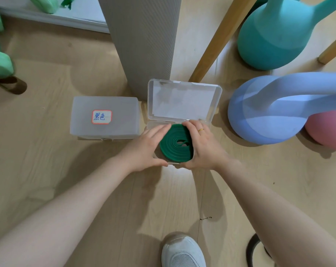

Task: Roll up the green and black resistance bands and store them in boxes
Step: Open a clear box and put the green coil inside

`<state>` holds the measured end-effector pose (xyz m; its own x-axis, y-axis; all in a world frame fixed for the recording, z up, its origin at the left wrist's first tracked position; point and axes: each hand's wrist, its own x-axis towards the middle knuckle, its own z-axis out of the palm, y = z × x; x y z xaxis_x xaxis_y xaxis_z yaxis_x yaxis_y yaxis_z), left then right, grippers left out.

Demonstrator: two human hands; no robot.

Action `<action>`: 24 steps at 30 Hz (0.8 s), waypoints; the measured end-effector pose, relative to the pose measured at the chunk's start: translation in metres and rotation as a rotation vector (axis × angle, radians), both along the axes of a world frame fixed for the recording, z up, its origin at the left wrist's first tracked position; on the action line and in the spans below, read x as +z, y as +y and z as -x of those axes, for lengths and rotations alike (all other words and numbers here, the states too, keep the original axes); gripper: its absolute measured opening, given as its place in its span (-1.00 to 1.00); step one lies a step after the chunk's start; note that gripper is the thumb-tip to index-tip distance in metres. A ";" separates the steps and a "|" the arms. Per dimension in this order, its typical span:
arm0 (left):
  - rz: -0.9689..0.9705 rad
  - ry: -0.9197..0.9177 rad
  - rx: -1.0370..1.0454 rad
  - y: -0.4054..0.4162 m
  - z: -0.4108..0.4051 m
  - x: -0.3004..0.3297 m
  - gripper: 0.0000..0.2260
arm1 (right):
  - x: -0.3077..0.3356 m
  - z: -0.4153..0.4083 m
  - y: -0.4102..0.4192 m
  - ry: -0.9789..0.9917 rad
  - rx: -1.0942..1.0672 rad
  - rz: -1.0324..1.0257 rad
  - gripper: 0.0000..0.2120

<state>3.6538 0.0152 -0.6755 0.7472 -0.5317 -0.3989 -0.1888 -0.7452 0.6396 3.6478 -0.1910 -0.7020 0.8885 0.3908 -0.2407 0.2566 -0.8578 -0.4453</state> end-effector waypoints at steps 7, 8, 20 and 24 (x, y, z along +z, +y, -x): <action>-0.184 -0.180 -0.102 -0.003 -0.011 -0.024 -0.09 | -0.005 -0.005 0.005 -0.003 0.063 0.048 0.05; -0.168 -0.195 -0.093 -0.004 -0.011 -0.026 -0.11 | -0.005 -0.005 0.004 -0.001 0.068 0.054 0.04; -0.241 -0.185 -0.126 -0.019 -0.017 -0.030 -0.23 | -0.001 0.001 -0.002 0.171 0.197 0.230 -0.07; -0.252 -0.181 -0.104 -0.021 -0.019 -0.031 -0.23 | 0.007 -0.012 -0.003 0.218 0.248 0.231 -0.10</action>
<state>3.6725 -0.0053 -0.7061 0.7649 -0.5104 -0.3931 -0.3661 -0.8464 0.3867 3.6600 -0.1940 -0.6954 0.6928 0.5002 -0.5194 0.3892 -0.8657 -0.3147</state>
